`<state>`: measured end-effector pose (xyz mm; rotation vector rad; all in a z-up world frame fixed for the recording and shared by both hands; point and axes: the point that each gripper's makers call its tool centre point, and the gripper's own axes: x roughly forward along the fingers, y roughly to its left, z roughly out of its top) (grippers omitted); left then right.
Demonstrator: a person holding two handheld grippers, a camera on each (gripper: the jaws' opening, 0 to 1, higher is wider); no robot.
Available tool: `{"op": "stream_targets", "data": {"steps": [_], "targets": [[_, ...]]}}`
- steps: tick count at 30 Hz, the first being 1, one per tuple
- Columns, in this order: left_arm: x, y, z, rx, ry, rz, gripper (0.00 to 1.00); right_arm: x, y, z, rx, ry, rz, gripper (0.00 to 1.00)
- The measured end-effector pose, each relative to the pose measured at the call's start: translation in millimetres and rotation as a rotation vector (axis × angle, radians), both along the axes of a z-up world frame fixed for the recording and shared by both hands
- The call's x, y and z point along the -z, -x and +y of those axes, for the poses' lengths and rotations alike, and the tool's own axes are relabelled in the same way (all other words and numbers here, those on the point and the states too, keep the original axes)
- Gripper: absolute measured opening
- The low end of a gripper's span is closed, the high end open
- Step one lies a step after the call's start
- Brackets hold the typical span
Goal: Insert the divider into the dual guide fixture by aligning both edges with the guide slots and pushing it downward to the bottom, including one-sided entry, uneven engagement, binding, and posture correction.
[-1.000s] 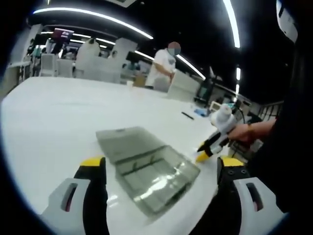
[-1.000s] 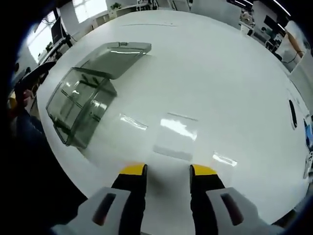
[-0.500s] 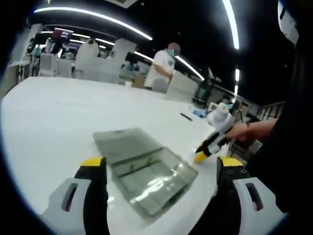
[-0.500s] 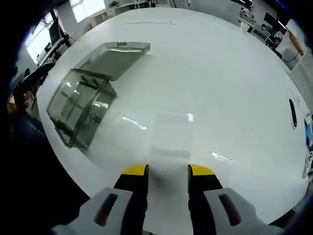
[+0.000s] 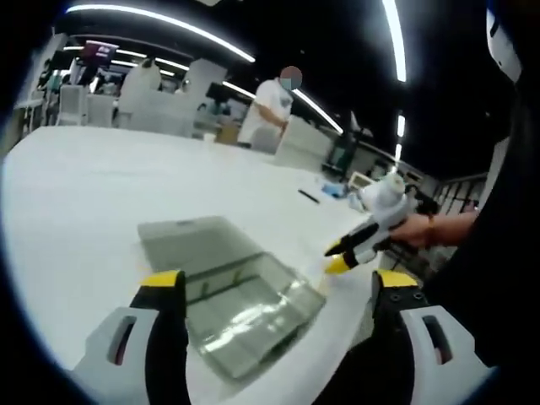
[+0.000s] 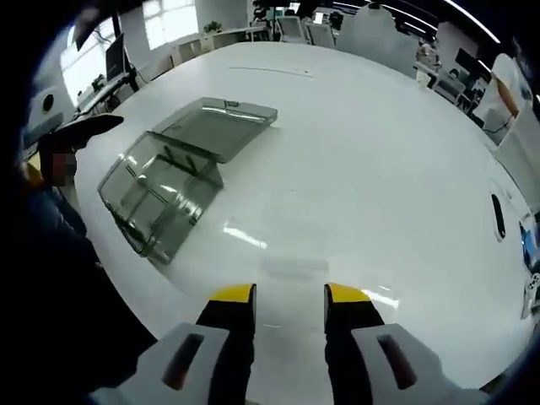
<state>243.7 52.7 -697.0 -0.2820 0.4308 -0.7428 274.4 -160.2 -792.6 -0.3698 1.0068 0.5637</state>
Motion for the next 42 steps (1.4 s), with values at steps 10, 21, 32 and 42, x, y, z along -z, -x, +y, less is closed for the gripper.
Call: {"op": "stream_targets", "data": {"steps": [10,21,32,42], "targets": [[-1.7,9.8,-23.5,0.079,0.001,0.004,0.89,-21.0,6.7,3.7,0.010,-0.042,-0.075,0.27],[-8.6,14.3,-50.1,0.124,0.031,0.011,0.84,-36.5,13.4,11.6,-0.008,-0.096,-0.127,0.27],[-11.5,10.9,-72.3,0.127,0.050,0.022,0.82,-44.5,14.7,18.4,-0.040,-0.124,-0.158,0.27],[-14.8,4.4,-93.0,0.151,0.052,0.034,0.79,-49.9,14.1,23.6,-0.048,-0.182,-0.176,0.27]]}}
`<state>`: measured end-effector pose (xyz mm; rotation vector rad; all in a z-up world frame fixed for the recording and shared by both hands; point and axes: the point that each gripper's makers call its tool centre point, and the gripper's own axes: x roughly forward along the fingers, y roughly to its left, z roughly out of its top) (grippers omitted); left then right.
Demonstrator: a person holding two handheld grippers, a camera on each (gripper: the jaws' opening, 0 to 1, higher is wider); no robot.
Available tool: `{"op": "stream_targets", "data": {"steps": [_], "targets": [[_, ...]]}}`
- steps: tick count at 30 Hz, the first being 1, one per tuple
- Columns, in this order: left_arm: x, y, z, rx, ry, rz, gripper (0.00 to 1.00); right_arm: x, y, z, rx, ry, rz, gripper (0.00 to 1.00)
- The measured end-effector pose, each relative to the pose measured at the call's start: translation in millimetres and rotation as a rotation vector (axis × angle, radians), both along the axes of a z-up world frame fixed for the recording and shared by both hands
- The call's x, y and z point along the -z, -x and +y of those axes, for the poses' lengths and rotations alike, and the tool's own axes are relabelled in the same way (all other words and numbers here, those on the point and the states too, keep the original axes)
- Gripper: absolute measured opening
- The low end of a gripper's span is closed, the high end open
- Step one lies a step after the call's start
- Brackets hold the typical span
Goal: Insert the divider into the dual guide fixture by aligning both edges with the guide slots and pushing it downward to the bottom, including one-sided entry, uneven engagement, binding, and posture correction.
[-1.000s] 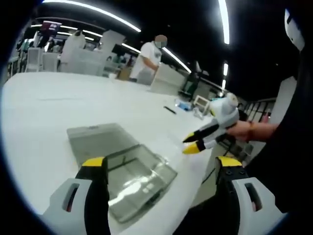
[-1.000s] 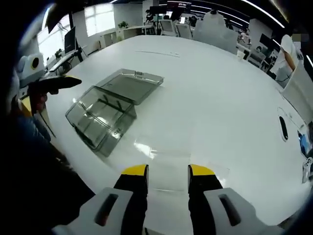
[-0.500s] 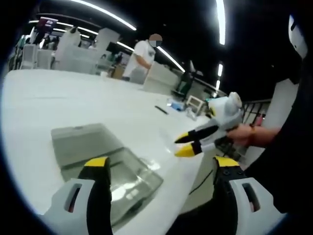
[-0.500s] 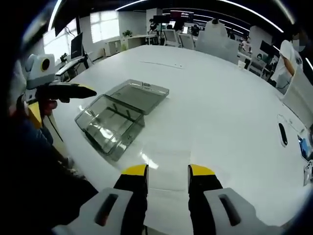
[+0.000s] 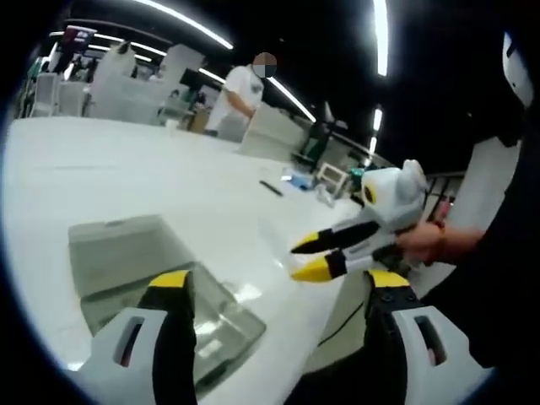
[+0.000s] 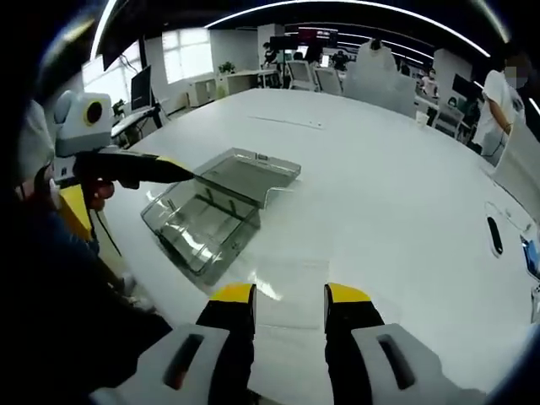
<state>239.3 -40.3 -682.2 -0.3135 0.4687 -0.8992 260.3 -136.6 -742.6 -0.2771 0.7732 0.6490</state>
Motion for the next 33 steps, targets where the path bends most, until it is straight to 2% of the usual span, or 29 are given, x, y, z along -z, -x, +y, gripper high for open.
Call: {"op": "stream_targets", "data": {"steps": [12,16,21,27,33], "targets": [[-10.2,-15.3,-9.7,-0.006,0.024,-0.011,0.76,-15.1,-5.3,12.3,-0.017,-0.034,-0.048,0.28],[-12.8,-16.7,-13.4,0.004,0.036,-0.002,0.69,-18.0,-4.0,15.8,-0.034,-0.037,-0.060,0.28],[-11.4,-17.9,-13.9,-0.016,0.040,0.006,0.68,-21.1,-1.7,16.1,-0.041,-0.041,-0.070,0.28],[-11.0,-14.1,-17.3,0.003,0.051,0.026,0.59,-25.1,1.2,19.5,-0.046,-0.060,-0.080,0.28],[-13.8,-20.7,-15.5,-0.003,0.056,0.032,0.53,-28.9,2.2,23.6,-0.051,-0.068,-0.087,0.28]]}}
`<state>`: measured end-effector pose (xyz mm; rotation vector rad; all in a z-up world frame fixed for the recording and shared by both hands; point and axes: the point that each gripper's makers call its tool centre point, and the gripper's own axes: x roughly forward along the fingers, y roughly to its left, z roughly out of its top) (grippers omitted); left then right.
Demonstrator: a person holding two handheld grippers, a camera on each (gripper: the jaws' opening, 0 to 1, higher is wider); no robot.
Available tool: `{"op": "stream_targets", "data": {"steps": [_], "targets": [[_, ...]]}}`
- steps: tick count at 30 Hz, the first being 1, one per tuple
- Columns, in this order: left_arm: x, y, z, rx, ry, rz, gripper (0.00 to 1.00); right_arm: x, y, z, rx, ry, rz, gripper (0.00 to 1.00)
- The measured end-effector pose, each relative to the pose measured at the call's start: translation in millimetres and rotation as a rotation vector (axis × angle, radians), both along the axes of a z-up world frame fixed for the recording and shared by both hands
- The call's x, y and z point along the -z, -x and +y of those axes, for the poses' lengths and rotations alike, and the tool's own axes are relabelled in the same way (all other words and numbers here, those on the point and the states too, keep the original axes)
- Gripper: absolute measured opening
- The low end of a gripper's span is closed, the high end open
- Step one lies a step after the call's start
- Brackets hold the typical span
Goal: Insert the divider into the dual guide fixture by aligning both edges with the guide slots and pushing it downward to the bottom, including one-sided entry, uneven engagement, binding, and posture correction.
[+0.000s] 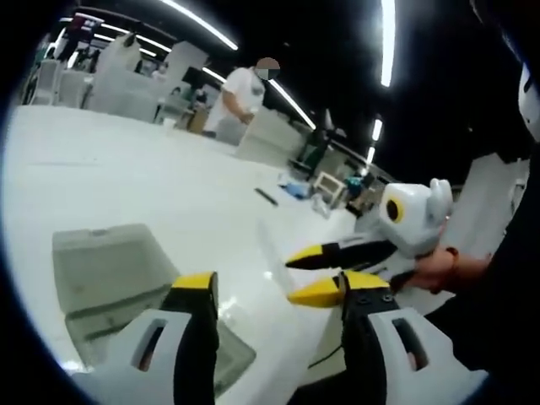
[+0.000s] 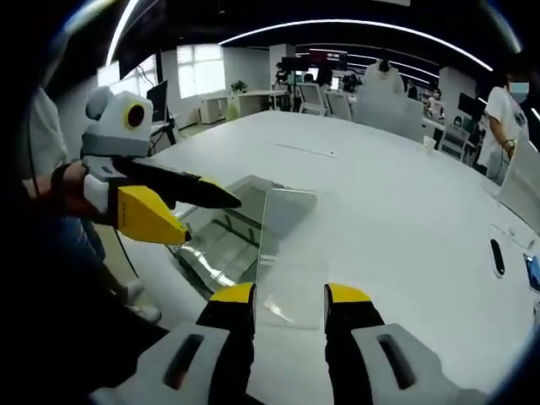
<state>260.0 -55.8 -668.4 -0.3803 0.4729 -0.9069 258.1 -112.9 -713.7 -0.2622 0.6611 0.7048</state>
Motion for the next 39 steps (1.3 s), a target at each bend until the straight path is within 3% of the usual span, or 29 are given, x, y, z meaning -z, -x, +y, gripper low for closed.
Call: {"op": "stream_targets", "data": {"steps": [19,26,33,39], "targets": [[-5.1,-21.6,-6.1,-0.006,0.045,0.030,0.24,-10.6,-1.9,9.0,-0.040,-0.002,-0.033,0.28],[-8.4,-26.5,-12.6,-0.019,0.115,0.072,0.16,-15.3,-3.1,10.2,-0.051,-0.003,-0.045,0.28],[-9.0,-29.0,-14.0,-0.053,0.149,0.093,0.01,-18.6,1.1,10.4,-0.061,-0.011,-0.052,0.28],[-7.5,-23.4,-16.3,-0.078,0.205,0.124,0.00,-16.3,6.8,8.0,-0.071,-0.018,-0.042,0.28]]}}
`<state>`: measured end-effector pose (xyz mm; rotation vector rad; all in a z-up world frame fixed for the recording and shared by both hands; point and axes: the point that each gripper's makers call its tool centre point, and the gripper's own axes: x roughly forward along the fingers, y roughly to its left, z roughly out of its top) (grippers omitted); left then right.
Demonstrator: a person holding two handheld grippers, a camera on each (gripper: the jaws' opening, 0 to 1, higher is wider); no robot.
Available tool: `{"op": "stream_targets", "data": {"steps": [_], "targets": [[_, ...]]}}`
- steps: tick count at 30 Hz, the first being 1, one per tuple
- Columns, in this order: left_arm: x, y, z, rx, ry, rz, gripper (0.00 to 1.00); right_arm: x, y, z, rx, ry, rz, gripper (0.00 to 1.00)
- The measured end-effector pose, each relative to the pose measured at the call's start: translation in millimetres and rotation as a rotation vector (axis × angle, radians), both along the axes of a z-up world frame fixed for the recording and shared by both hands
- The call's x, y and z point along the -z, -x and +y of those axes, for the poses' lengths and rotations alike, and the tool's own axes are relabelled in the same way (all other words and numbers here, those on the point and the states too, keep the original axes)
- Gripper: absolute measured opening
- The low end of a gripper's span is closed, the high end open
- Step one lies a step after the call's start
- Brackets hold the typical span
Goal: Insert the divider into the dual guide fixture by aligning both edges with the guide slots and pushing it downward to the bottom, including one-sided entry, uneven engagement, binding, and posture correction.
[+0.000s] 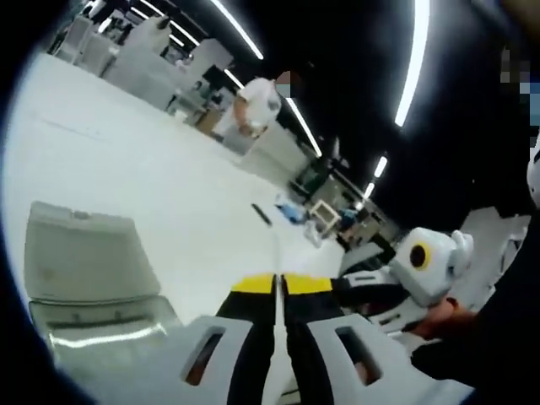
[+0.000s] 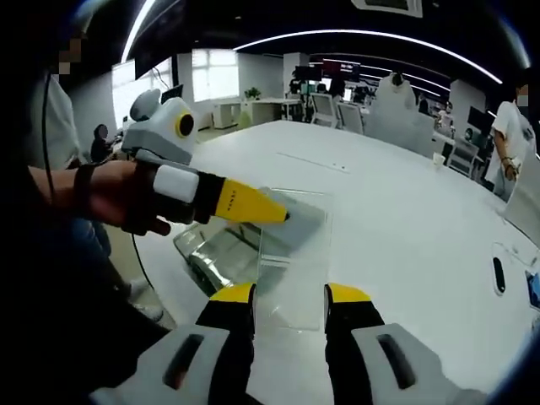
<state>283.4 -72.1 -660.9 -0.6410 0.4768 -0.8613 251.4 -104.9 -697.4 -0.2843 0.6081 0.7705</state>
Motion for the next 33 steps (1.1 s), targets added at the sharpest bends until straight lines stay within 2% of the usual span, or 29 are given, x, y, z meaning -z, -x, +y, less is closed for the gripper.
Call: {"op": "stream_targets", "data": {"steps": [1,2,3,4,6,11,14,21,23,26,29,33], "targets": [[0.4,0.9,-0.3,-0.004,0.006,0.007,0.00,0.5,0.2,-0.2,-0.003,0.001,0.001,0.28],[-2.8,5.1,-3.6,0.013,0.051,0.034,0.00,2.3,1.0,-0.2,-0.009,0.003,0.006,0.28],[-1.9,5.3,-3.2,0.014,0.045,0.028,0.00,3.2,1.3,-0.1,-0.013,0.002,0.009,0.28],[0.8,5.0,-0.3,-0.004,0.009,0.015,0.00,3.9,3.0,1.0,-0.028,-0.003,0.013,0.28],[-1.8,8.0,1.5,0.000,0.026,0.020,0.00,2.4,3.2,2.3,-0.047,-0.008,0.000,0.28],[-3.2,9.7,8.5,-0.003,0.017,0.013,0.00,2.4,5.2,9.9,-0.097,-0.008,-0.011,0.30],[-7.0,10.4,12.0,-0.001,0.016,0.000,0.00,1.2,6.3,14.6,-0.109,-0.020,-0.002,0.30],[-4.8,13.7,23.3,-0.007,0.000,-0.004,0.00,-5.0,7.9,26.5,-0.129,-0.151,0.031,0.30],[-4.7,16.3,25.4,-0.002,0.006,-0.004,0.00,-5.3,7.1,26.6,-0.125,-0.169,0.039,0.29],[-1.9,18.7,29.8,-0.007,0.010,0.015,0.00,-8.9,5.3,30.8,-0.108,-0.243,0.057,0.26],[-2.3,21.0,31.8,-0.007,0.009,0.013,0.00,-13.2,4.1,35.4,-0.077,-0.338,0.105,0.26],[-5.1,22.8,34.9,-0.004,0.018,0.005,0.00,-12.7,3.3,36.8,-0.066,-0.364,0.127,0.23]]}}
